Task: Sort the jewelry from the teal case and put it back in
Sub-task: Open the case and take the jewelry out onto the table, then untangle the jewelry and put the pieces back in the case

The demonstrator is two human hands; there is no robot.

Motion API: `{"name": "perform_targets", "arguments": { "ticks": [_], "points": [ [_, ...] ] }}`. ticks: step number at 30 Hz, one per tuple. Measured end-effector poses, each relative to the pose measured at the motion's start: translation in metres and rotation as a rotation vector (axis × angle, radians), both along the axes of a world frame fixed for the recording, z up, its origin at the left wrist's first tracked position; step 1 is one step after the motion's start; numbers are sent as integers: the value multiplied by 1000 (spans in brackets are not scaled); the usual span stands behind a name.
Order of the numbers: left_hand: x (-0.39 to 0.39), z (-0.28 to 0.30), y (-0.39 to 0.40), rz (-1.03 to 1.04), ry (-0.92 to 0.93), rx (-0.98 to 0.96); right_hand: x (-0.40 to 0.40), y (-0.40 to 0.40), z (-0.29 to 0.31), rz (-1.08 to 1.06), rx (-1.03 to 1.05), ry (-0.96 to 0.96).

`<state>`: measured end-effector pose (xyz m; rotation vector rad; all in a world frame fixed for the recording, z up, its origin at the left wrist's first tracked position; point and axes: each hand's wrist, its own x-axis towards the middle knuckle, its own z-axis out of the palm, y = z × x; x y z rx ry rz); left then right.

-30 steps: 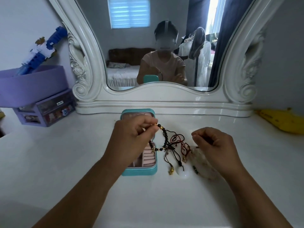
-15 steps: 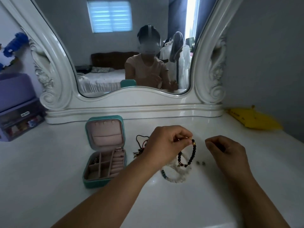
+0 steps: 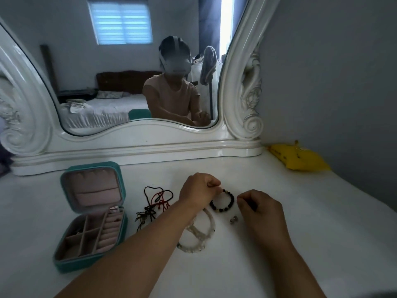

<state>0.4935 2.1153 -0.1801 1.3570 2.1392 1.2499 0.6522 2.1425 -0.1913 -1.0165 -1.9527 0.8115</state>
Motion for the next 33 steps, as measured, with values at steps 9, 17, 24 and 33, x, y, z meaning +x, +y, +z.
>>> {"name": "perform_targets", "arguments": {
  "ticks": [9, 17, 24, 33],
  "points": [
    [-29, 32, -42, -51, 137, 12, 2, -2, 1, -14, -68, 19],
    [-49, 25, -115, 45, 164, 79, 2, -5, 2, -50, -84, 44],
    [-50, -2, -149, 77, 302, 55, 0, -14, 3, -10, -41, 25],
    [-58, -9, -164, 23, 527, 47, -2, -17, 1, 3, -11, -18]
  ]
}}
